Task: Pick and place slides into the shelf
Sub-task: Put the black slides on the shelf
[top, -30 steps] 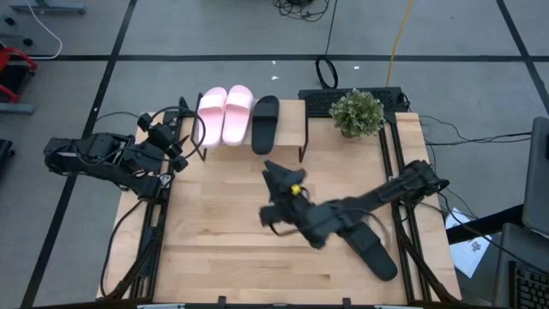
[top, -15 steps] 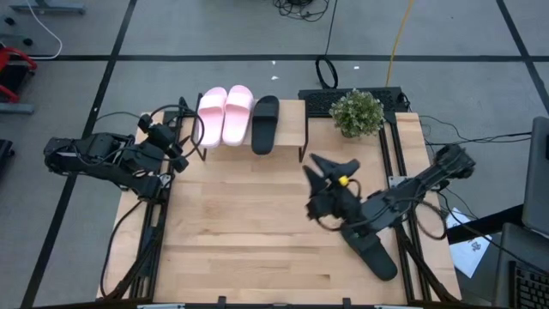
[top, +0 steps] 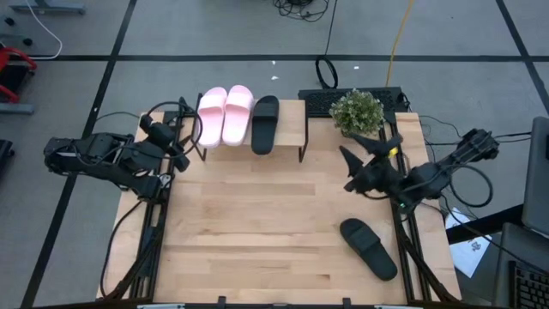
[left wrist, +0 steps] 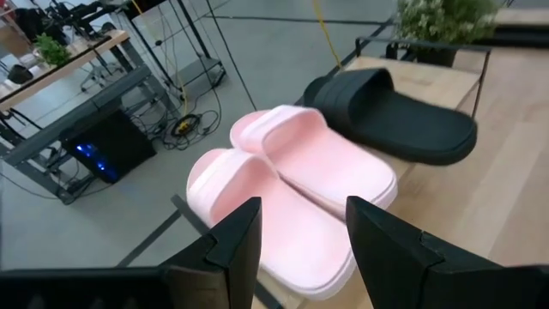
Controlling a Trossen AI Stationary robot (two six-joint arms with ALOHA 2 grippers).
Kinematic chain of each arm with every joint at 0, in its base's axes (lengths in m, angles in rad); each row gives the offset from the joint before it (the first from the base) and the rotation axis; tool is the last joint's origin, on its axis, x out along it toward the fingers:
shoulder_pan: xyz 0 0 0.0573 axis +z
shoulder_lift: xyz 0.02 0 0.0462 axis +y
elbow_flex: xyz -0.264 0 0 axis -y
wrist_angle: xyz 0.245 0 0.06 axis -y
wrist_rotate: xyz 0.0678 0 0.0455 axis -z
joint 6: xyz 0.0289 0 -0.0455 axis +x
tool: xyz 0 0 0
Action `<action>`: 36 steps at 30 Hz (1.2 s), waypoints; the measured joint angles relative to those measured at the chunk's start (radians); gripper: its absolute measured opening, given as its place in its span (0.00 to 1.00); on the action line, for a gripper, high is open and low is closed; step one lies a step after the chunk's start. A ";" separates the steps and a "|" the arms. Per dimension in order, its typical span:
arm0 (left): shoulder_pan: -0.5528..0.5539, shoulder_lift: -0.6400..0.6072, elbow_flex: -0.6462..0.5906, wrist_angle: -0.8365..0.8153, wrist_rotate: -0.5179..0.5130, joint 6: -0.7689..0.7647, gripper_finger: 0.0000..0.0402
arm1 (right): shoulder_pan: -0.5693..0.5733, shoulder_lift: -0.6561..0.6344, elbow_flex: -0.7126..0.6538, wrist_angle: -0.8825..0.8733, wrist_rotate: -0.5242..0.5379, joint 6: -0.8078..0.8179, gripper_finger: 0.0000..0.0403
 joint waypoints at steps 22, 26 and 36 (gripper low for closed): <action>0.000 0.000 0.000 0.084 0.000 0.004 0.44 | 0.331 -0.118 -0.406 0.059 0.200 0.362 0.52; 0.000 0.000 0.000 0.132 -0.001 0.039 0.44 | 0.425 -0.118 -0.406 0.056 0.199 0.409 0.52; 0.000 0.000 0.000 0.162 -0.001 0.067 0.44 | 0.671 -0.036 -0.406 0.058 0.199 0.530 0.52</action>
